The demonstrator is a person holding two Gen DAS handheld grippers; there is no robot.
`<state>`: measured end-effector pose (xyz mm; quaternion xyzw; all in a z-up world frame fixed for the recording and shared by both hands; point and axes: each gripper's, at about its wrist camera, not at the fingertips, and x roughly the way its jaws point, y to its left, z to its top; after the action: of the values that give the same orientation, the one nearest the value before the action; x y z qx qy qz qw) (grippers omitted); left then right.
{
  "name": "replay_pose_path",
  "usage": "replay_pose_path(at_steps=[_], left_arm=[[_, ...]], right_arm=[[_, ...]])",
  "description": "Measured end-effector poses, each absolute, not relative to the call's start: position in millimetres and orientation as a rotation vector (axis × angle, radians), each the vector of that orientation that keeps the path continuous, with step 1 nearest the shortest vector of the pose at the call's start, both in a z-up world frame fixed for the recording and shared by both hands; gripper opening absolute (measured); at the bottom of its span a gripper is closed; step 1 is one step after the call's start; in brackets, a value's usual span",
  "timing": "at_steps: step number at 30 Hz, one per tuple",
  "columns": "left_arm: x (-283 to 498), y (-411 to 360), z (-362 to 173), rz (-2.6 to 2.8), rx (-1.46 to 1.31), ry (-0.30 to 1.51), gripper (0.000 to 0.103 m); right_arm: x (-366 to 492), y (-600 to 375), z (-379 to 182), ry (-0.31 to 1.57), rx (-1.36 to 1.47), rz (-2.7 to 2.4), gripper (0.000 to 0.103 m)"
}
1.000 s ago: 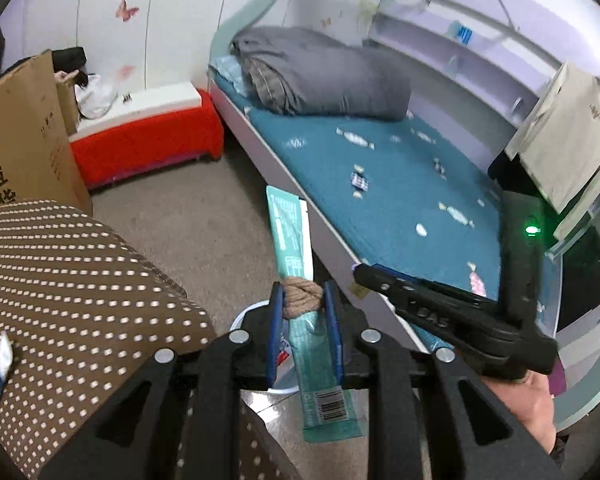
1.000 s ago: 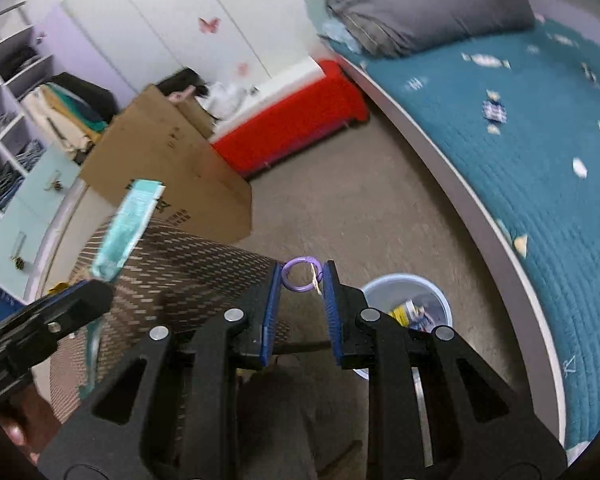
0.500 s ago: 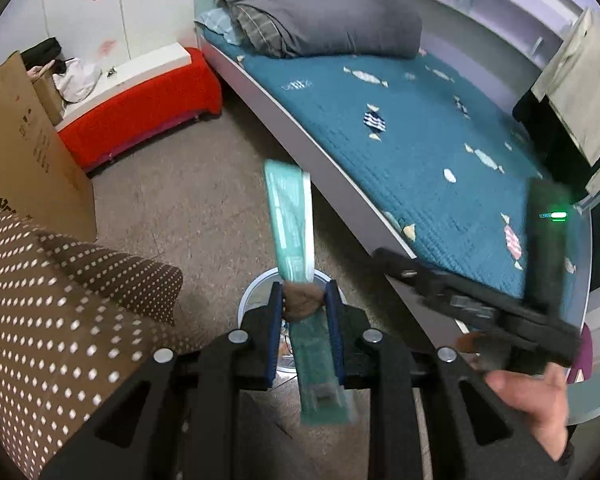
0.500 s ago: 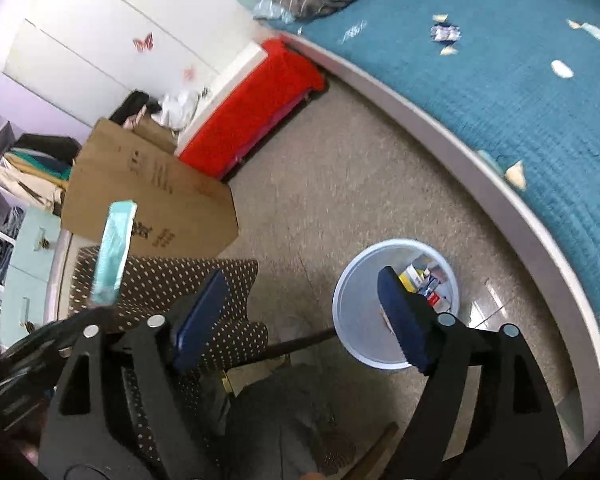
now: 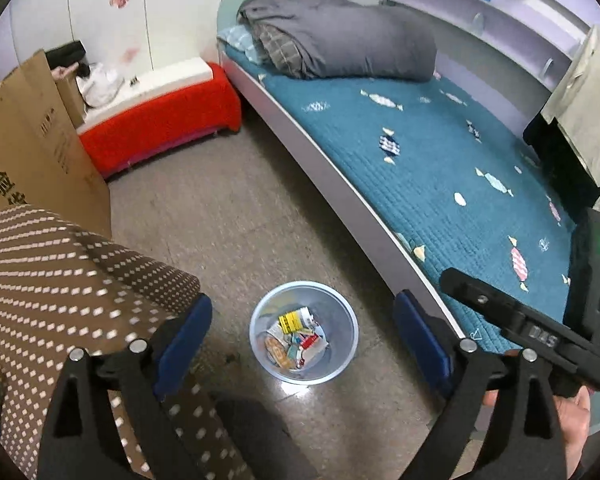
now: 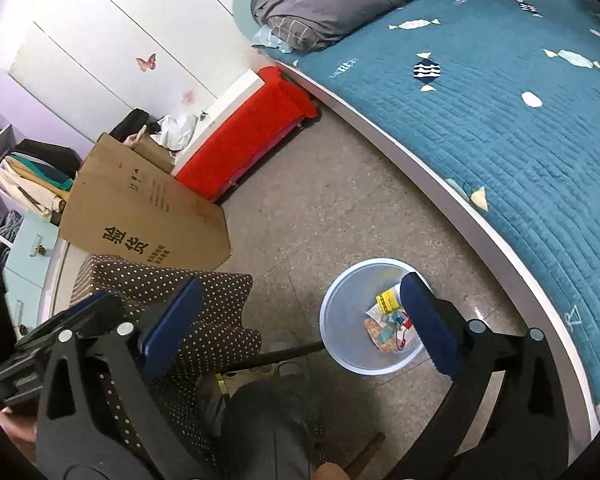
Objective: Collect trash
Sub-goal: 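Return both tools to the table over the remaining trash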
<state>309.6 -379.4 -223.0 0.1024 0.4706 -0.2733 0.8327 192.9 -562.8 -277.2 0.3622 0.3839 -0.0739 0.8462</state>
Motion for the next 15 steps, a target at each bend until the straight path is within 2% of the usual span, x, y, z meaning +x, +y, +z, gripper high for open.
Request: replay_pose_path(at_steps=[15], left_arm=[[269, -299, -166, -0.543, 0.171, 0.851, 0.093]], right_arm=[[191, -491, -202, 0.740, 0.606, -0.090, 0.097]])
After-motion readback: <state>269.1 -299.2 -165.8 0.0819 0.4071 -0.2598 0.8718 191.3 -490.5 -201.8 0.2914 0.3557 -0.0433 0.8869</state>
